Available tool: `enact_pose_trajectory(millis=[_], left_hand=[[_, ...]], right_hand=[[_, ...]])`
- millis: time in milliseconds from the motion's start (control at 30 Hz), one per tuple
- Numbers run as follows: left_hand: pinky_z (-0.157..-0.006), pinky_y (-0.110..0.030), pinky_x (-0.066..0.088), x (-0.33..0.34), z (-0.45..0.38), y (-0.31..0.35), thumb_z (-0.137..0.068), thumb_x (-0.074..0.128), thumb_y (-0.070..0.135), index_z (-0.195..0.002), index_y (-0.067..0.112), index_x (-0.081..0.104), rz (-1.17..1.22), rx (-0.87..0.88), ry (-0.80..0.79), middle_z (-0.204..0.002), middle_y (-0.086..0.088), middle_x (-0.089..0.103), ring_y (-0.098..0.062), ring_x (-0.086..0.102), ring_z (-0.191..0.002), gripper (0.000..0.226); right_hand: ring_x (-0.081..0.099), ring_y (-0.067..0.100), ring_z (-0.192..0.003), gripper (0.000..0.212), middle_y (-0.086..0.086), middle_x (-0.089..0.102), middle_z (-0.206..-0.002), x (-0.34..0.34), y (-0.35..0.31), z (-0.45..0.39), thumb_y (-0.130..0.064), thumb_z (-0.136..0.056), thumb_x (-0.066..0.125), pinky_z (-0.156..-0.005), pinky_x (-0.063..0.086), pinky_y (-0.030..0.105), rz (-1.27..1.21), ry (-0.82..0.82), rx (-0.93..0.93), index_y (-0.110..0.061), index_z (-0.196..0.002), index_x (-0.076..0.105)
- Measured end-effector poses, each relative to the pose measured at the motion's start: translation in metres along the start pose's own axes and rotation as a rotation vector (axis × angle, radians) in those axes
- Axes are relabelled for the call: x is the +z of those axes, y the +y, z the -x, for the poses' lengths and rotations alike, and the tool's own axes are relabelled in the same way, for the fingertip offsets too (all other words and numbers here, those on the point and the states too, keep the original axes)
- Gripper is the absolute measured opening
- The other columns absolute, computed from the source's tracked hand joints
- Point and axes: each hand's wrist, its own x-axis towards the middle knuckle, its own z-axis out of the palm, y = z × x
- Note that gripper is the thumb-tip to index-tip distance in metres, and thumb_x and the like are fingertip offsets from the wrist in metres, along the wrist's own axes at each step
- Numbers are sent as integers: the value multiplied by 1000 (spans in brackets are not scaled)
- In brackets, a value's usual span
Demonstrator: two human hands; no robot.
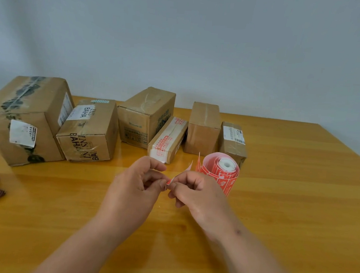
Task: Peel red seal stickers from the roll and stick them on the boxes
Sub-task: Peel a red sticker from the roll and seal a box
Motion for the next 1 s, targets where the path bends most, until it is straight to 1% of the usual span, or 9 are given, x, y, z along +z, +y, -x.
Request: enact_pose_trajectory(millis=[100,267,333,400,467,567,733,867,1000], left_hand=[[-65,-7,46,-4,0,0,-85,72,20,-95,36,56,-48,24,-10,-80,29,70,7,64,-79,24],[-62,-11,45,-8,1,0,-85,71,25,-96,41,51,-153,73,5,-76,32,67,8,62,-80,28],[-61,-16,46,-8,2,0,-86,69,24,-100,41,51,-190,96,23,-75,34,65,4,61,-78,29],[-64,-20,47,-8,2,0,-85,69,21,-102,39,52,-172,93,42,-77,34,66,-1,62,-76,29],[-65,-17,47,-8,1,-2,-85,69,17,-101,37,53,-136,72,66,-82,36,64,1,61,-77,30],[-59,-9,44,-13,-3,-5,-84,69,13,-100,36,55,-78,27,127,-77,26,67,5,60,-71,31],[-57,-23,44,-30,-18,-6,-85,67,12,-99,29,57,-39,-54,270,-71,11,68,-9,57,-61,24],[-54,-25,43,-44,-30,-12,-88,64,10,-99,23,58,-48,-107,345,-78,7,67,-17,60,-65,18],[-56,-25,43,-54,-37,-19,-88,64,10,-102,18,60,-57,-129,425,-84,5,66,-13,60,-74,17]], right_hand=[[59,0,-57,12,1,71,-73,2,-1,-1,-19,-89,63,-54,46,12,49,18,-27,-16,-80,71],[59,13,-60,14,8,69,-74,5,-2,-3,-21,-89,63,-57,49,31,148,10,-69,-22,-75,67],[58,13,-59,16,5,67,-70,6,-2,-3,-24,-88,63,-54,46,27,186,4,-85,-26,-72,65],[50,4,-52,20,0,61,-61,6,-3,-4,-23,-87,64,-48,39,19,213,-2,-106,-28,-68,62],[46,1,-49,27,-8,55,-57,7,-4,-4,-18,-86,63,-46,35,15,239,-8,-114,-30,-62,58],[44,1,-46,34,-14,50,-52,6,-5,-4,-12,-83,62,-45,33,14,265,-27,-96,-30,-56,53],[47,2,-57,16,-11,56,-67,-1,-8,-7,-19,-83,59,-48,34,14,411,-62,27,-20,-67,59],[49,9,-62,18,-6,56,-70,-4,-8,-8,-25,-85,56,-50,35,20,485,-112,161,-19,-68,58],[44,9,-54,29,-7,48,-64,-7,-7,-9,-23,-87,54,-46,30,19,534,-107,241,-22,-59,48]])
